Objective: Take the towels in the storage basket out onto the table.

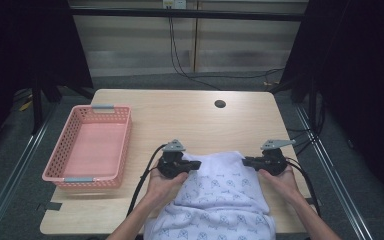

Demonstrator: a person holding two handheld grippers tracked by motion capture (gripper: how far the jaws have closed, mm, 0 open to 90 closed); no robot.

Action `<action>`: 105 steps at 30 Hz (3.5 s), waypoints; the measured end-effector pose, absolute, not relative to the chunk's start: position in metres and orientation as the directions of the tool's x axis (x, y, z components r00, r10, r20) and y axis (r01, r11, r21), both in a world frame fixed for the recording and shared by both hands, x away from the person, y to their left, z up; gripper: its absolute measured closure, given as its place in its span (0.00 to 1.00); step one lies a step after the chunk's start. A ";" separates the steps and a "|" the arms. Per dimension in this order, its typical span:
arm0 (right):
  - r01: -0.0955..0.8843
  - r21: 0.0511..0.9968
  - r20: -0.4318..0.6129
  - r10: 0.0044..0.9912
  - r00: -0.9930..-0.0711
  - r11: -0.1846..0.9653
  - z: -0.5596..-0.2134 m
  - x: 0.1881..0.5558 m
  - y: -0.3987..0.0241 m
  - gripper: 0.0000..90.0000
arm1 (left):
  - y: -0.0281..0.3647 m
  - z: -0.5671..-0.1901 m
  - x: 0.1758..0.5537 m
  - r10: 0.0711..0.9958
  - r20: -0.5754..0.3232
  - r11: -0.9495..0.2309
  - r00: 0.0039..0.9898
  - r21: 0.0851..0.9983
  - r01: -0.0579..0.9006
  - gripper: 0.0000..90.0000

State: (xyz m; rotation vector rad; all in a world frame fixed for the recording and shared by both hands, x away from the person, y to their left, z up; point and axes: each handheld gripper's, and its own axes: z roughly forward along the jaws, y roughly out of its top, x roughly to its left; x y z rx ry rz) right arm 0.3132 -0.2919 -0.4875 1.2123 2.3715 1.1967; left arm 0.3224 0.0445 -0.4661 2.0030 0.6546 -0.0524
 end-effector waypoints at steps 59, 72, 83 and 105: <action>0.528 0.826 0.219 0.753 -0.621 0.195 -0.452 0.267 -0.324 0.94 | 0.036 -0.457 0.297 0.429 -0.168 -0.453 0.888 0.810 0.372 0.96; 0.576 0.791 0.237 0.763 -0.601 0.207 -0.469 0.271 -0.326 0.94 | 0.041 -0.484 0.293 0.340 -0.281 -0.507 0.898 0.749 0.426 0.67; 0.579 0.791 0.244 0.767 -0.593 0.196 -0.470 0.277 -0.327 0.94 | 0.055 -0.474 0.334 0.459 -0.281 -0.404 0.843 0.779 0.480 0.64; 0.545 0.829 0.257 0.779 -0.572 0.126 -0.453 0.277 -0.342 0.94 | 0.098 -0.441 0.330 0.444 -0.286 -0.265 0.849 0.863 0.429 0.90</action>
